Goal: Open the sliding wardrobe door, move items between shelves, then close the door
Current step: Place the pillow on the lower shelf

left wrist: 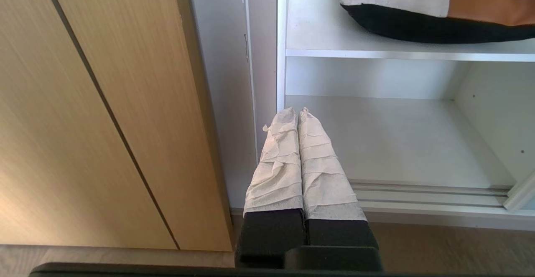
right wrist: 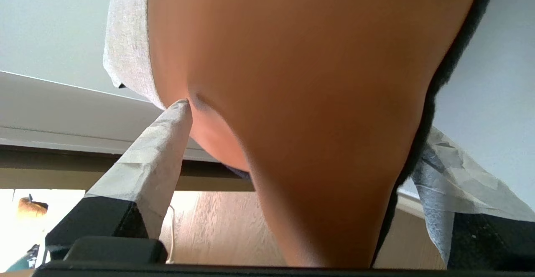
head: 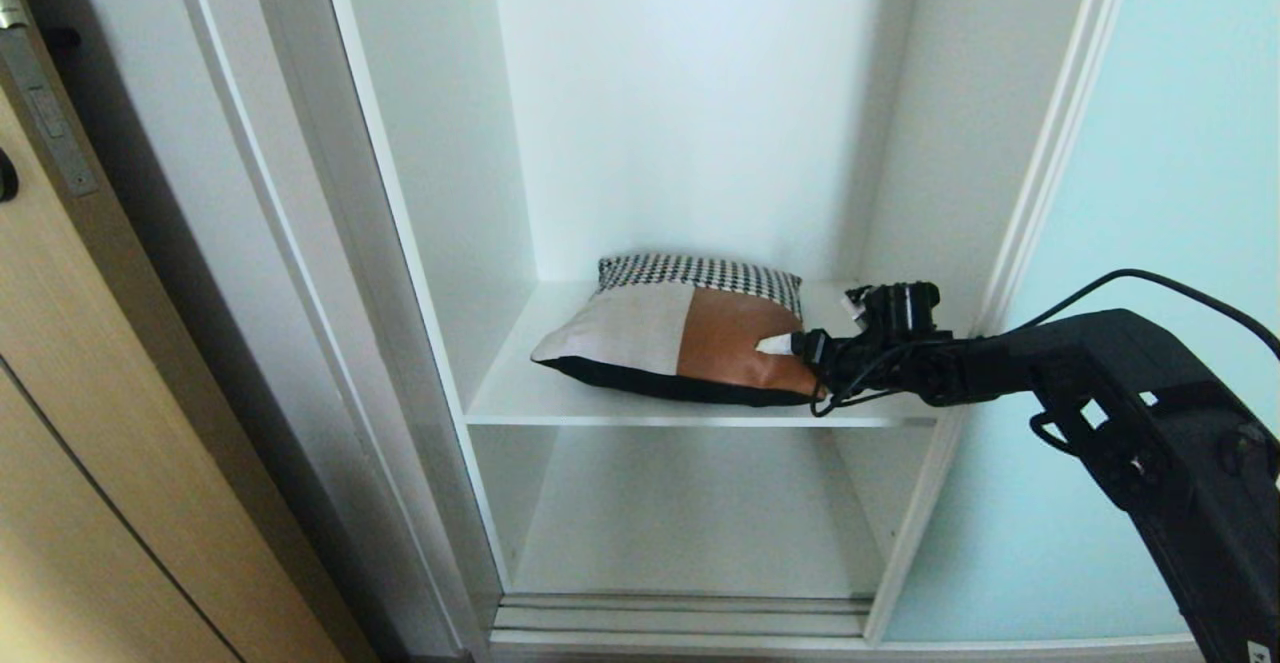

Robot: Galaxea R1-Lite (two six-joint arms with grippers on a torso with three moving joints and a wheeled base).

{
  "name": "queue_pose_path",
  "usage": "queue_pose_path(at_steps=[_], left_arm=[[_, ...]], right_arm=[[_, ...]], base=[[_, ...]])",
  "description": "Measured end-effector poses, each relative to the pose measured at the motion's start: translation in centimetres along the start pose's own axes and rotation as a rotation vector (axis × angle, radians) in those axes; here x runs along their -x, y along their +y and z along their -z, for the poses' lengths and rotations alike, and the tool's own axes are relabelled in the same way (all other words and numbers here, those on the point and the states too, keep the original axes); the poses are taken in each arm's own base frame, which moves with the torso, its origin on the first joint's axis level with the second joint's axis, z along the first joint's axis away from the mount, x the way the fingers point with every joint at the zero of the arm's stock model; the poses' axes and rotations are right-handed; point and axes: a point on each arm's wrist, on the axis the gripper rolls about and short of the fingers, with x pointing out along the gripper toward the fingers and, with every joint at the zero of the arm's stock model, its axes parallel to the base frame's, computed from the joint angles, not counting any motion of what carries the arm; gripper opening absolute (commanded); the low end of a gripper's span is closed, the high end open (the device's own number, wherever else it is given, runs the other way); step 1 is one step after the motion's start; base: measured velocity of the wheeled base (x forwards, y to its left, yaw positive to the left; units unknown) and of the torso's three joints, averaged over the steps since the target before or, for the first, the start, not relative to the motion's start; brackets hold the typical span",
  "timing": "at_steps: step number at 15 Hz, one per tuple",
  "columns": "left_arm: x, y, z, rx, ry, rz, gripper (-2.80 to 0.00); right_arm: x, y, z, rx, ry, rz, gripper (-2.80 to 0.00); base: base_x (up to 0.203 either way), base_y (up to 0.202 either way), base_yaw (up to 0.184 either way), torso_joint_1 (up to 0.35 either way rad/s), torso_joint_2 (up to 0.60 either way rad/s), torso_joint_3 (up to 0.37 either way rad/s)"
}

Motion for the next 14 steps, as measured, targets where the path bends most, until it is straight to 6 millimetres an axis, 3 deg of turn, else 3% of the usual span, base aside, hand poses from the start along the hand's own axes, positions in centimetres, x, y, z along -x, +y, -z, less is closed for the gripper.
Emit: queue_pose_path(at_steps=[14], left_arm=[[0.00,0.00,-0.01,0.000,-0.001,0.000,-2.80]], right_arm=[[-0.02,-0.72,-0.10,0.003,-0.008,-0.018,-2.80]], base=[[0.000,0.000,0.000,0.000,0.00,0.000]])
